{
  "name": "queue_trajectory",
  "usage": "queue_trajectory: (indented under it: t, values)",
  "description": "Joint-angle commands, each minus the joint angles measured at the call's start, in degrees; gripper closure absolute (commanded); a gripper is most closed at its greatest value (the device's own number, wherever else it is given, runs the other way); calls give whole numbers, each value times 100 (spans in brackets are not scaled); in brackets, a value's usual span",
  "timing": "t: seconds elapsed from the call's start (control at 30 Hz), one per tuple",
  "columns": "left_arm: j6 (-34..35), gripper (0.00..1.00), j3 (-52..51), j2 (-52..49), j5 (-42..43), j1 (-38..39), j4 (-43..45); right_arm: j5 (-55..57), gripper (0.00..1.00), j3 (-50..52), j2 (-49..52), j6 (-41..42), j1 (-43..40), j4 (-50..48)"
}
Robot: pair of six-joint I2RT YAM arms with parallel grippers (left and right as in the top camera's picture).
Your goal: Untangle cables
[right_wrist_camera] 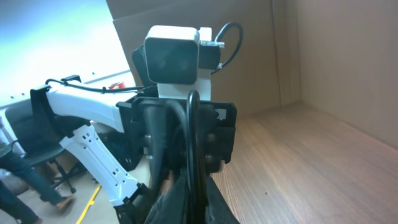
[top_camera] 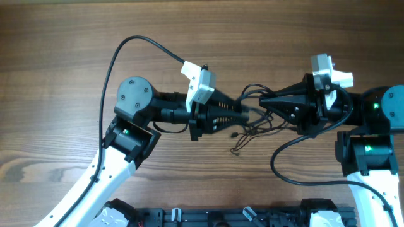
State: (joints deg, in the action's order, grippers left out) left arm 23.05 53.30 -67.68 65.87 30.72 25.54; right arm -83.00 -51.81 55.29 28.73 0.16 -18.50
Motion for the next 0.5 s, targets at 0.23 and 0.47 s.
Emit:
queue_trajectory:
  t: [0.23, 0.47]
  values:
    - [1349, 16, 2, 249, -2, -363, 706, -151, 96, -35, 2, -463, -2, -205]
    - [1351, 15, 2, 247, -11, -356, 638, -63, 96, -35, 2, -474, -2, -369]
